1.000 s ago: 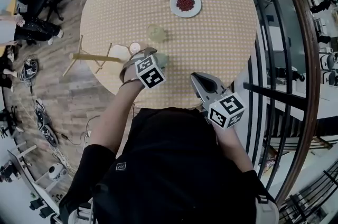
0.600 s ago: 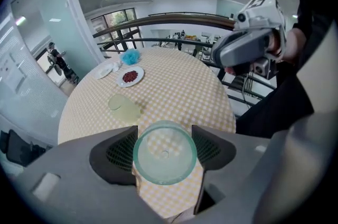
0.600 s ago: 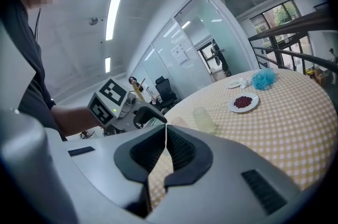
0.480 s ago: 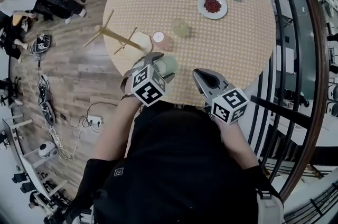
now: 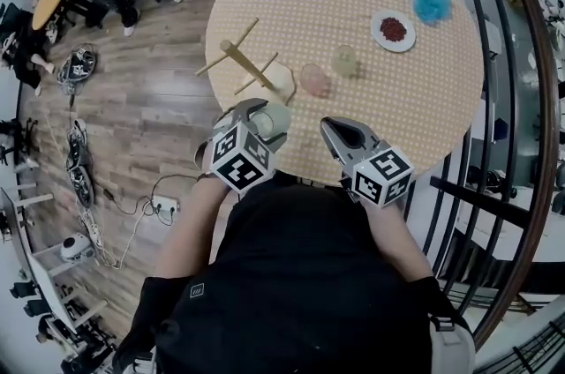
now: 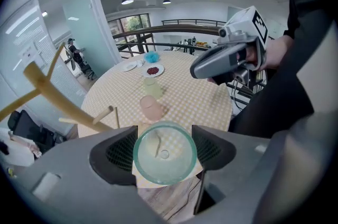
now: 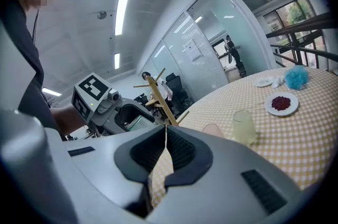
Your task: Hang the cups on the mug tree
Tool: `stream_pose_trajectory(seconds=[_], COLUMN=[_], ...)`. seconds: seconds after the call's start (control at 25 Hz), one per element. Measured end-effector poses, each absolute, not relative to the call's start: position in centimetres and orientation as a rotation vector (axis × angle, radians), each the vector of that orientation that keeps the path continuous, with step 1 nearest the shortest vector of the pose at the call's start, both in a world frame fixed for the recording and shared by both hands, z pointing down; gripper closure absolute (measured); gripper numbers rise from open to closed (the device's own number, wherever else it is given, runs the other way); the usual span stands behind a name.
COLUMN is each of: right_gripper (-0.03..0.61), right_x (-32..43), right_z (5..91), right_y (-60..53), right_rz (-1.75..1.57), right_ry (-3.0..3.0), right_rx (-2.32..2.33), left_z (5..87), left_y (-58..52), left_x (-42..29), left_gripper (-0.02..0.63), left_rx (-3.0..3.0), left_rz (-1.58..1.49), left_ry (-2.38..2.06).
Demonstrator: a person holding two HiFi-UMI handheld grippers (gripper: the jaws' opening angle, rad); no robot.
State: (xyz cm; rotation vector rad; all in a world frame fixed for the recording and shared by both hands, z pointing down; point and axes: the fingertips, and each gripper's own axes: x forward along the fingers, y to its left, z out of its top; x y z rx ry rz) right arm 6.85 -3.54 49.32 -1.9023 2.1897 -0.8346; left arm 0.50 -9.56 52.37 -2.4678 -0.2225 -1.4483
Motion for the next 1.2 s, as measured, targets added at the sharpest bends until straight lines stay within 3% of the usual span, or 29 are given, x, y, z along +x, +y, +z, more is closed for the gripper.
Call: stream_pose_trajectory(seconds=[0.72, 1.2], right_gripper=[0.56, 0.561], right_x=[2.5, 2.8], right_z=[48.4, 49.3], right_y=[-10.1, -9.2], right_rz=[-0.858, -0.914], right_ry=[2.128, 2.092], right_rx=[-1.988, -2.032], left_z=[49.3, 53.0], left_y=[-18.1, -20.0], left_x=[-3.7, -4.2], left_gripper=[0.302, 0.302], left_rx=[-2.483, -2.505], left_rz=[-1.348, -1.404], left_ry=[-0.246, -0.236])
